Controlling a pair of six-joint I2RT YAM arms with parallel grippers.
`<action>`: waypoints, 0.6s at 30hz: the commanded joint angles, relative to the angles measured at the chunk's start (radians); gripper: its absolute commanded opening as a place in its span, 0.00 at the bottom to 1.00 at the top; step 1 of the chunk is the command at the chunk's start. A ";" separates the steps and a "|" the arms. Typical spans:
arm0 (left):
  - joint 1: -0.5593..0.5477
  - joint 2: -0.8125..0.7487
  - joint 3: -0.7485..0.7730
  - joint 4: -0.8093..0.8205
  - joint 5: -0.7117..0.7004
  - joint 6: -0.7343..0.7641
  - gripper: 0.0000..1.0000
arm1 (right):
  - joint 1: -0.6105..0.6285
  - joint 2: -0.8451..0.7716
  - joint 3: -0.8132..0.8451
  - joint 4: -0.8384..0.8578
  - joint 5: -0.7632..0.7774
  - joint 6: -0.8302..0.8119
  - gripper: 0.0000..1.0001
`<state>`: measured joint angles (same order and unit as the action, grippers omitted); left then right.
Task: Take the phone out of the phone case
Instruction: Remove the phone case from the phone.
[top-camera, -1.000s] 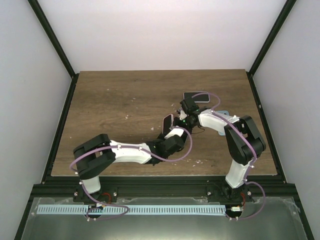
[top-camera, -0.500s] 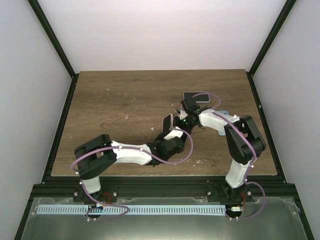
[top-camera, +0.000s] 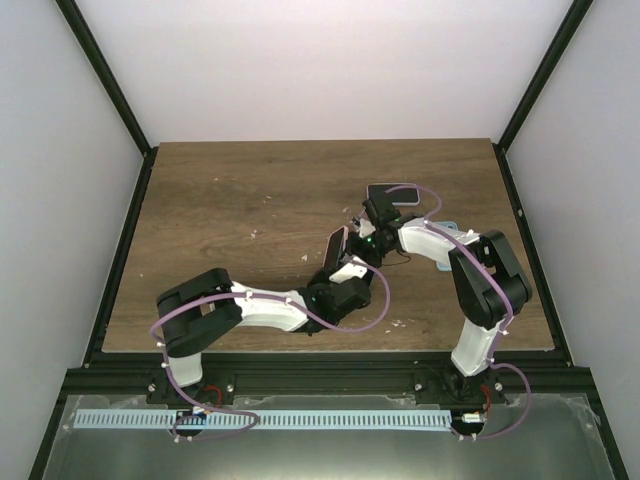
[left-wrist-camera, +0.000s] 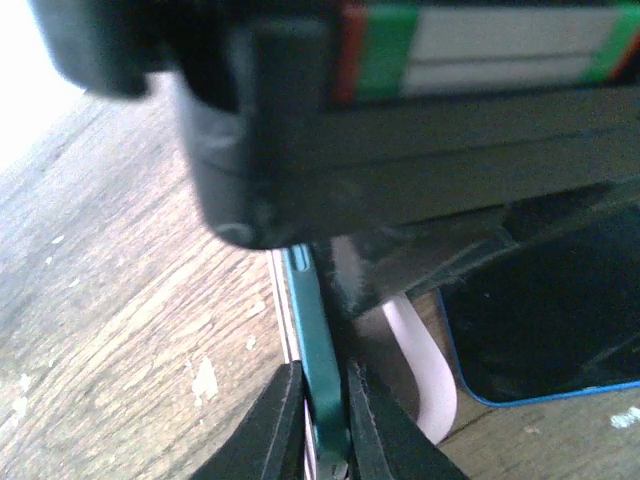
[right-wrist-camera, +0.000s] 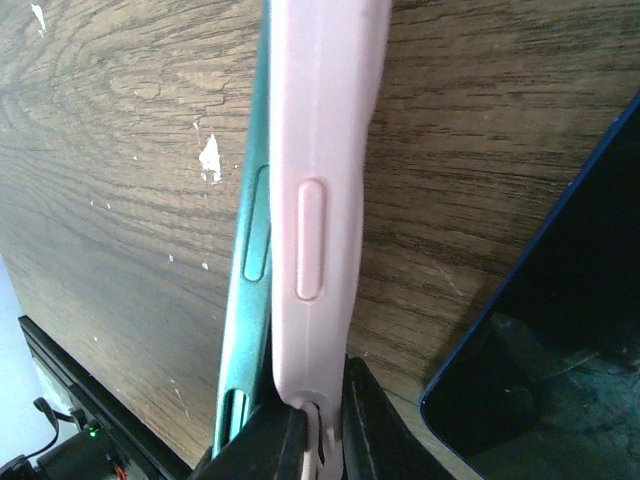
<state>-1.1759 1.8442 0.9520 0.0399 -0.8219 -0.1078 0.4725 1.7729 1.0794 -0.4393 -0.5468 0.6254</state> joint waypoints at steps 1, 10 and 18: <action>0.015 0.010 0.001 -0.046 -0.069 0.021 0.08 | -0.014 -0.022 -0.003 -0.024 -0.051 -0.009 0.01; 0.012 -0.057 0.006 -0.012 -0.070 0.017 0.00 | -0.014 -0.012 -0.001 -0.016 -0.029 -0.007 0.01; 0.011 -0.159 -0.001 -0.002 -0.051 -0.025 0.00 | -0.012 -0.004 0.013 -0.043 0.059 -0.020 0.01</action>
<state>-1.1690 1.7901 0.9470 0.0032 -0.8284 -0.1192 0.4683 1.7676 1.0805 -0.4332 -0.5827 0.6464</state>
